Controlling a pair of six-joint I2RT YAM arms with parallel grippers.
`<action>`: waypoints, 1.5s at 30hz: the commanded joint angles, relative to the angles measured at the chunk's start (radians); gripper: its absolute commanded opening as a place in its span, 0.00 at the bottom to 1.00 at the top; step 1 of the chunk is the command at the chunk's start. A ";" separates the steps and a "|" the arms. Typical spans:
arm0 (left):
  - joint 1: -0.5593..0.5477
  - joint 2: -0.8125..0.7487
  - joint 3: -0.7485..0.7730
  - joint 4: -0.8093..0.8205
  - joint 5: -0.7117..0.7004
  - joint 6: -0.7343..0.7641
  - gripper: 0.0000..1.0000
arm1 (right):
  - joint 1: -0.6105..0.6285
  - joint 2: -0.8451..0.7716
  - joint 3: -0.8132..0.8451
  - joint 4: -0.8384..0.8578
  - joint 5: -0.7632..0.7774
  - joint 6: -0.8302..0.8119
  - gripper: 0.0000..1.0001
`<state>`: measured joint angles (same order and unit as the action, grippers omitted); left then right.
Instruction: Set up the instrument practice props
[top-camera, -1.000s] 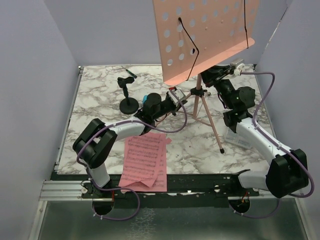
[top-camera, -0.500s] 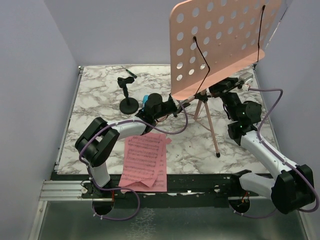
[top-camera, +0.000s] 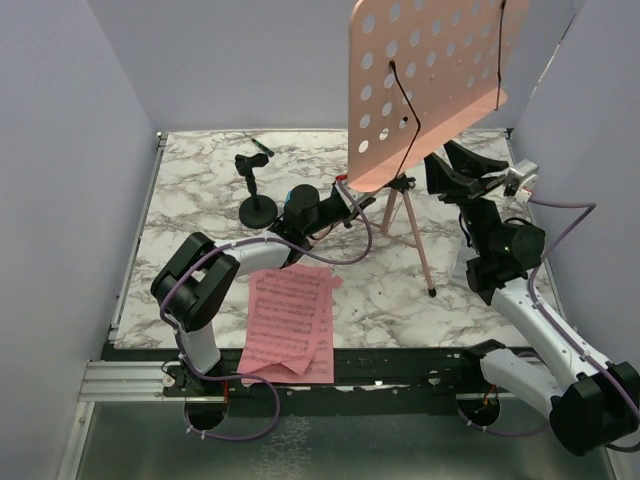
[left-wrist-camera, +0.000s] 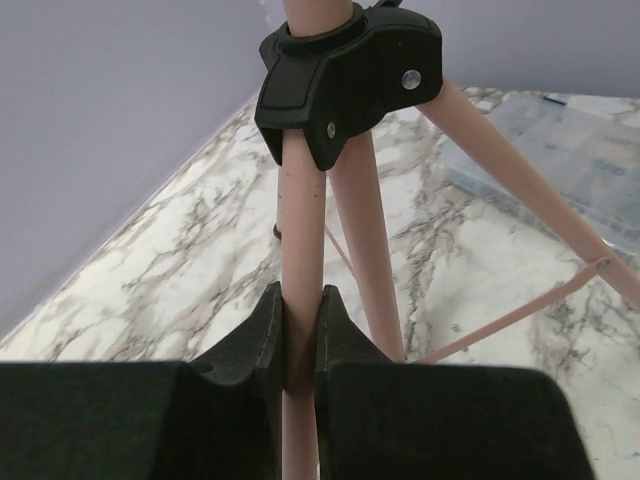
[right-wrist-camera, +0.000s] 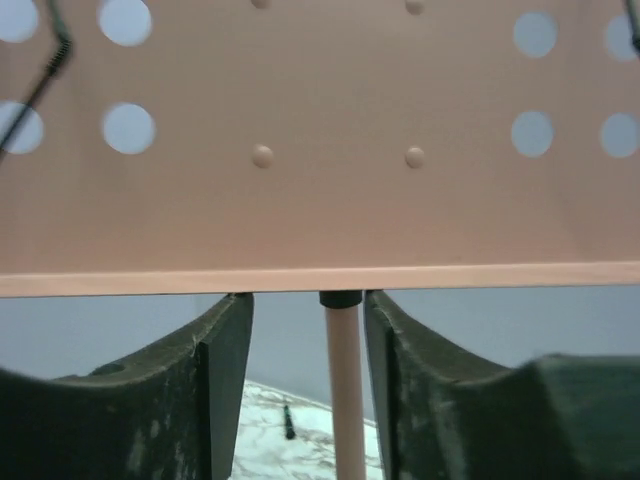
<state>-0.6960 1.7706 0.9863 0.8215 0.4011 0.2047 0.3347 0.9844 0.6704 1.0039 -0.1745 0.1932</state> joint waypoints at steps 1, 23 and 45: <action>0.038 0.026 -0.008 -0.027 -0.125 -0.074 0.00 | 0.000 -0.021 0.026 0.011 0.052 0.018 0.56; 0.038 0.046 -0.017 -0.027 -0.051 -0.034 0.00 | 0.000 -0.116 -0.086 -0.561 0.056 0.018 0.79; 0.038 0.030 -0.034 -0.027 -0.023 -0.040 0.00 | 0.000 0.166 -0.017 -0.840 -0.042 0.067 0.62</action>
<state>-0.6621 1.7771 0.9833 0.8589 0.3344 0.1833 0.3344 1.1236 0.6174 0.2092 -0.1482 0.2699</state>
